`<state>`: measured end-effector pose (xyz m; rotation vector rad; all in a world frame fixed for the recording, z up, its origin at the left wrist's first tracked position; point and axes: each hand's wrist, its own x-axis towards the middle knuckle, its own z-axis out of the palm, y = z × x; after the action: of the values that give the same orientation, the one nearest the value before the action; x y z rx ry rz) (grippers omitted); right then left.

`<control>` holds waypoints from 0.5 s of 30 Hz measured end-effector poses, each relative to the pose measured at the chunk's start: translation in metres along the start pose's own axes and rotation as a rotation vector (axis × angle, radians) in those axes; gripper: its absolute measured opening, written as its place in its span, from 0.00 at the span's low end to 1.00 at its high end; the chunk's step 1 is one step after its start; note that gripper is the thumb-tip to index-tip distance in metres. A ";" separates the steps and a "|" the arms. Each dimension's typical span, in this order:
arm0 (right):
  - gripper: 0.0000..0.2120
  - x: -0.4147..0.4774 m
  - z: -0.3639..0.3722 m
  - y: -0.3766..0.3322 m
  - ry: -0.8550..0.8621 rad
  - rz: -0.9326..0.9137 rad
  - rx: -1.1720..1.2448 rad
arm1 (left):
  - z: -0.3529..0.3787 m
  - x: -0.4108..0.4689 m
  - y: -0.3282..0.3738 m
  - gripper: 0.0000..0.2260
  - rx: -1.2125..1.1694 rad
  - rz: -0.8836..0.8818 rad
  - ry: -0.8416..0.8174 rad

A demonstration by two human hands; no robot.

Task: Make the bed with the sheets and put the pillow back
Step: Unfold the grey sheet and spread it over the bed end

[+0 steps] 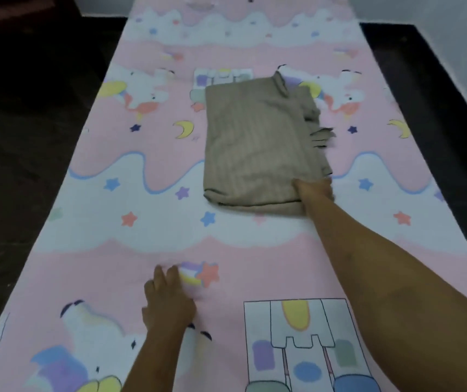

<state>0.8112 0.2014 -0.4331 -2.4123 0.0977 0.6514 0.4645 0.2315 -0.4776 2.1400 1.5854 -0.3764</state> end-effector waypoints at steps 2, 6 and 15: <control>0.28 -0.002 0.006 -0.007 -0.043 -0.047 0.063 | 0.001 0.004 -0.003 0.30 0.018 0.037 -0.031; 0.17 -0.043 0.005 -0.032 0.042 -0.239 0.061 | -0.008 0.001 -0.014 0.35 0.168 0.143 -0.081; 0.14 -0.260 -0.045 -0.091 -0.056 -0.667 0.066 | -0.115 -0.078 -0.068 0.51 -0.042 0.332 -0.161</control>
<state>0.6241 0.2243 -0.2278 -2.1647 -0.6681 0.3884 0.3705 0.2412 -0.3554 2.2279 1.1163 -0.3890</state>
